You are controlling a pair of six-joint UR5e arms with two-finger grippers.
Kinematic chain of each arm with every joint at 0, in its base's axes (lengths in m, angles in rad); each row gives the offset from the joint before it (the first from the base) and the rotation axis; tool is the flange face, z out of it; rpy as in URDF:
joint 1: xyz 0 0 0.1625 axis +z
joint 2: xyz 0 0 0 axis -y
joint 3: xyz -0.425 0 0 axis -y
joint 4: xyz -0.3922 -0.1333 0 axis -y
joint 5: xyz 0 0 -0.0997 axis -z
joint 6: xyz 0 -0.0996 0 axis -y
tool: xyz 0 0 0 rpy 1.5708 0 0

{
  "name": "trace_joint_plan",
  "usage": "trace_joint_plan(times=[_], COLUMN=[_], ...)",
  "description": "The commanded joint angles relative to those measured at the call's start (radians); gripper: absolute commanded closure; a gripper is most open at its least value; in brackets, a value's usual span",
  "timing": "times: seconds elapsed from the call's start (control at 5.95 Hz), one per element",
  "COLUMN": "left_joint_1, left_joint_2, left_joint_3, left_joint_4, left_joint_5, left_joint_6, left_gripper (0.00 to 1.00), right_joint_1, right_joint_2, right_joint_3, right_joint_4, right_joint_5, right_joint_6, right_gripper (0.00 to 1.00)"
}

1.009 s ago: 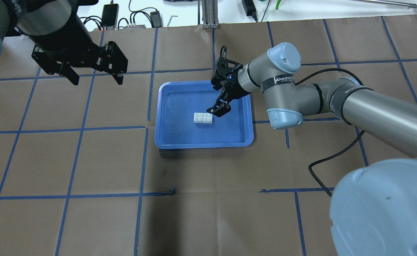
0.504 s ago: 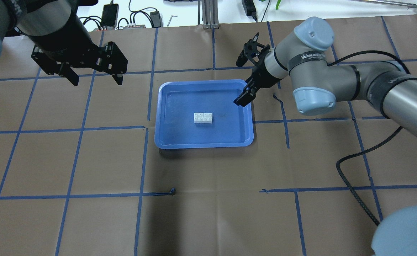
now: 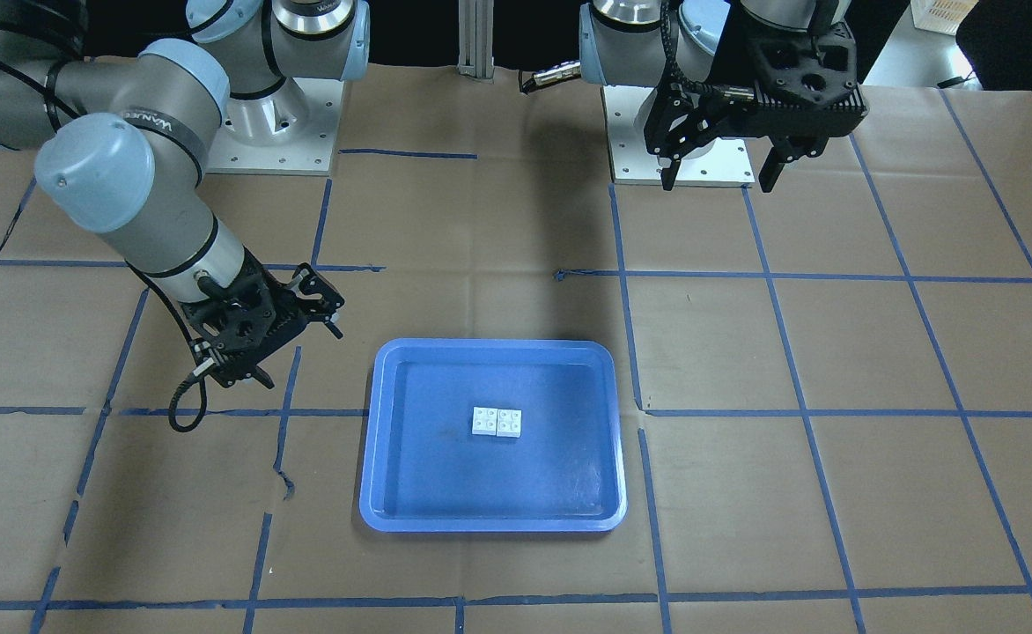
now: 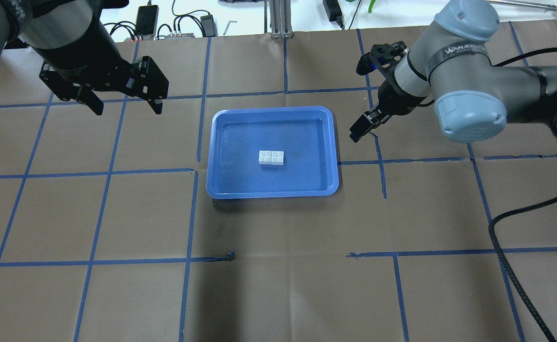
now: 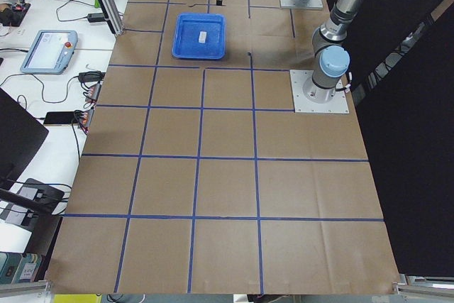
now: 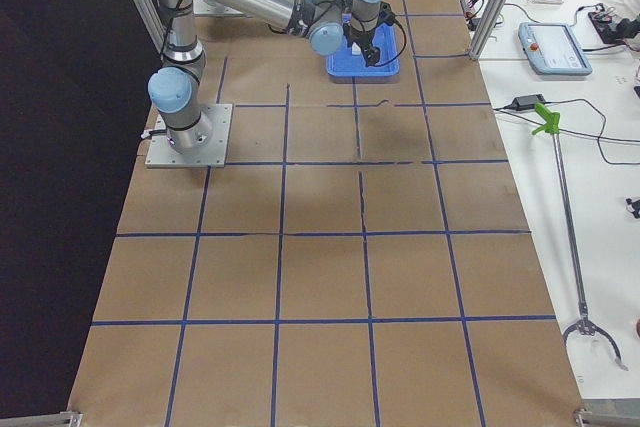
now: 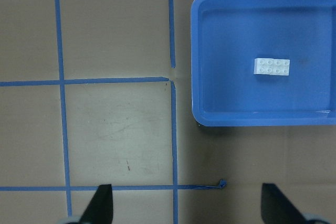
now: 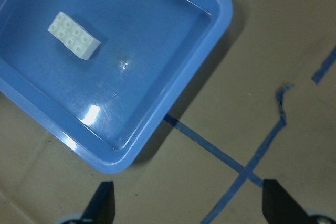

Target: Assemble white blocks and place on blue tray

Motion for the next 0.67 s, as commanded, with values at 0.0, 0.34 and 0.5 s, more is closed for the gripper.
trace_joint_plan(times=[0.0,0.34,0.5], left_joint_1=[-0.007,-0.005,-0.005], left_joint_2=[0.000,0.000,0.000], left_joint_3=[-0.004,-0.006,-0.004], left_joint_4=[0.001,0.002,0.002], left_joint_5=[-0.003,-0.001,-0.001], left_joint_6=[0.000,-0.002,-0.002], left_gripper=[0.01,0.01,0.01], right_joint_1=[-0.008,-0.002,0.004], right_joint_2=[-0.065,-0.139,-0.183], right_joint_3=[-0.078,-0.209,-0.217], right_joint_4=[0.174,0.422,0.472], right_joint_5=[-0.181,-0.224,-0.221], right_joint_6=[0.330,0.557,0.647], right_gripper=[0.00,0.00,0.00])
